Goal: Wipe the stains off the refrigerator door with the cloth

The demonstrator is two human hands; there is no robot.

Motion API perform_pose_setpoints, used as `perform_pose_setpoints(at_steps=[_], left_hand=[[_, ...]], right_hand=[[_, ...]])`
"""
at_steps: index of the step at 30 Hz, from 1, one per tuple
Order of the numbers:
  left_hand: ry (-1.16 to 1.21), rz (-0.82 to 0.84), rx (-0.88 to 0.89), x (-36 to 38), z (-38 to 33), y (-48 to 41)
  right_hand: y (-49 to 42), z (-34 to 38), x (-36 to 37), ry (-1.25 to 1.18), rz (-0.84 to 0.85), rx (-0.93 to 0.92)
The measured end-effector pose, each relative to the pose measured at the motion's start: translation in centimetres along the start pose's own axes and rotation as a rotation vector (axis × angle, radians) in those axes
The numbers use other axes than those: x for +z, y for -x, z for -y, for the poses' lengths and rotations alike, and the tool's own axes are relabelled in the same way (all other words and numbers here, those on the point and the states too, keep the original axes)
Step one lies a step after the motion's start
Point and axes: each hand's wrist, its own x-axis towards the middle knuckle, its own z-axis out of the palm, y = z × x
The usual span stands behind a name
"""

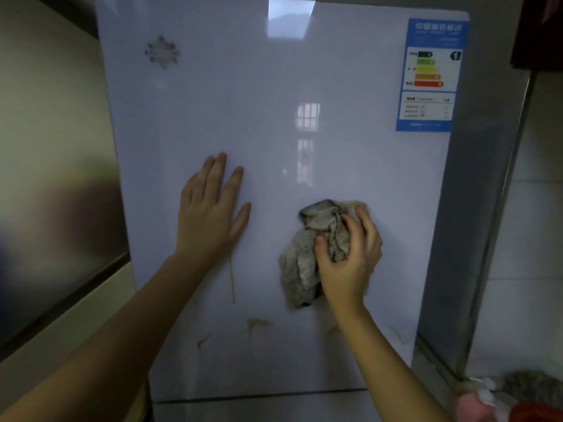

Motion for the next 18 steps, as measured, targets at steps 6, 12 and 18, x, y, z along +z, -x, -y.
perform_pose_setpoints(at_steps=[6, 12, 18], left_hand=[[0.108, 0.046, -0.099, -1.5, 3.0, 2.5], [0.148, 0.036, -0.132, -1.4, 4.6, 8.2], [0.15, 0.063, -0.072, -1.1, 6.1, 10.7]], right_hand=[[2.5, -0.4, -0.1, 0.021, 0.006, 0.042], [3.1, 1.8, 1.2, -0.025, -0.103, 0.165], [5.6, 2.8, 2.9, 0.098, 0.147, -0.115]])
